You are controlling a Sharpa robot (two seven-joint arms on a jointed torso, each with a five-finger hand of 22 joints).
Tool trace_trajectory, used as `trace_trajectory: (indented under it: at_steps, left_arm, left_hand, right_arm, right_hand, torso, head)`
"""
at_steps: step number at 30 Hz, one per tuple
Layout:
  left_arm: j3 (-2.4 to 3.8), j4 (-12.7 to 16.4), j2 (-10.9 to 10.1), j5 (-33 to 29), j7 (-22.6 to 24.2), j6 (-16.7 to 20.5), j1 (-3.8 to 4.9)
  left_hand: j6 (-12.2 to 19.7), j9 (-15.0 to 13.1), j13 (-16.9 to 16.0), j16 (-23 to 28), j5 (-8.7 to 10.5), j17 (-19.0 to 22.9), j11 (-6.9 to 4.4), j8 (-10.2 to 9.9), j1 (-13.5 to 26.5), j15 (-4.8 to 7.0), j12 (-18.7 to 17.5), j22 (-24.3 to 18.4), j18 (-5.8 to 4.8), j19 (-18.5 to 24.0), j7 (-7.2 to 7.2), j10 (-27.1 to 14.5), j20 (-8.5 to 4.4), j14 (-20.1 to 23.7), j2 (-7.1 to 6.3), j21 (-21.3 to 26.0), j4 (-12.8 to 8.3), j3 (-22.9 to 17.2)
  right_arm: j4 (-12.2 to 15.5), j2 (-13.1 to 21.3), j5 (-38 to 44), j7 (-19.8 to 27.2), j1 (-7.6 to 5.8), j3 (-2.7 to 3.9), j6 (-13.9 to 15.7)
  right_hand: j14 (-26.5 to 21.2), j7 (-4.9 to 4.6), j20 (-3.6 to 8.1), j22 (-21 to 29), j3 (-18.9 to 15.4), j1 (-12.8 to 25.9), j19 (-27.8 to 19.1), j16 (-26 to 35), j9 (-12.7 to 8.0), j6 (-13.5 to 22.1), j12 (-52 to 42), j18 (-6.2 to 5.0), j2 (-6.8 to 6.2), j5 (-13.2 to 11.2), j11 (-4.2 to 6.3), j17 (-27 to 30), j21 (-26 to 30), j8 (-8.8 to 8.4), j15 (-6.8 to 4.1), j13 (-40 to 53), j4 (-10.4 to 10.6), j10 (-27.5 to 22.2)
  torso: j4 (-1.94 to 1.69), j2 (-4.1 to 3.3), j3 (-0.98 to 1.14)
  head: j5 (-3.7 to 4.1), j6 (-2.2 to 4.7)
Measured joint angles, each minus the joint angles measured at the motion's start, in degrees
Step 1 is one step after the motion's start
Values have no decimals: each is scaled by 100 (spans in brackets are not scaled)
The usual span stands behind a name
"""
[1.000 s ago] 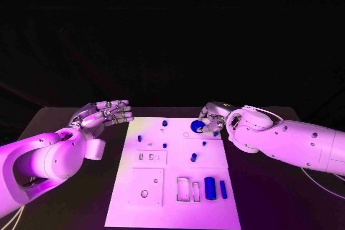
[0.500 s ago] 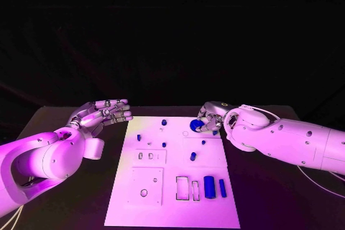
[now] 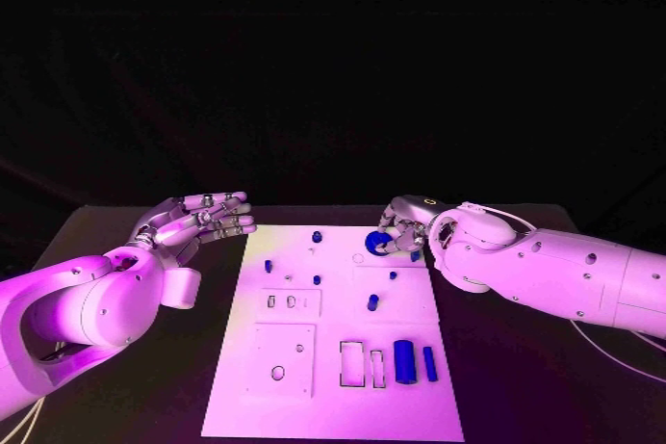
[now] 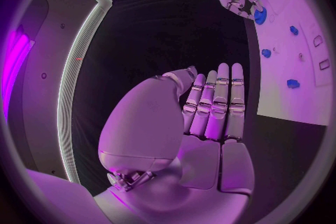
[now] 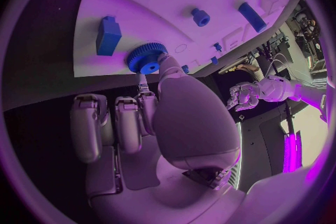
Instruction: Assemble the parts on the task board
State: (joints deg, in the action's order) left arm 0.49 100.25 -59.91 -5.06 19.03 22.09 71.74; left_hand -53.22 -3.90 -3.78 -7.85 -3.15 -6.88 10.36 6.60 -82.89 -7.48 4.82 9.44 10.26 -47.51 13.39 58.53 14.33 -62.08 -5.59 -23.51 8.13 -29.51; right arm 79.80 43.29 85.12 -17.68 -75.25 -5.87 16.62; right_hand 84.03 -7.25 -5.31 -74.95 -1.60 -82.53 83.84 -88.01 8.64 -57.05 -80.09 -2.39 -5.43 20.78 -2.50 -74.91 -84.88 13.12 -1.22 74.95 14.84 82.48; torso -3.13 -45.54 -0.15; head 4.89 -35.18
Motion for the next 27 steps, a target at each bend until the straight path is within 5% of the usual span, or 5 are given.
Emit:
trace_trajectory:
  at_steps: [5,15,27]
  left_arm:
    - [0,1,-2,0,0,-3,0]
    - [0,-1,-5,0,-1,-7,0]
    - [0,-25,-4,0,-2,-11,0]
  left_hand:
    - [0,0,0,0,0,0,0,0,0,0,0,0,0,0,0,0,0,0,0,0,0,0]
    - [0,0,0,0,0,1,0,0,0,0,0,-1,0,0,0,0,0,0,0,0,0,0]
    - [0,0,0,0,0,1,0,0,-1,0,0,4,0,0,0,0,0,0,0,0,-15,-14]
  right_arm:
    - [31,-6,95,-13,8,2,26]
    - [144,-2,270,-28,43,-14,267]
    - [783,-68,704,-82,23,-13,742]
  right_hand:
    - [0,2,46,0,270,-158,18,-34,21,-102,-193,2,36,-244,90,0,-113,108,-45,0,-94,132]
    - [0,-39,104,1,515,-256,19,-78,6,-143,-332,74,30,-224,111,1,-197,108,-86,-2,-151,153]
    - [0,-39,103,2,599,-287,19,-78,4,-143,-332,74,27,-185,111,1,-226,108,-126,-2,-124,153]
  torso:
    - [1,1,-1]
    - [2,1,3]
    - [7,6,3]
  head:
    - [-14,-10]
    - [-34,-10]
    - [-85,19]
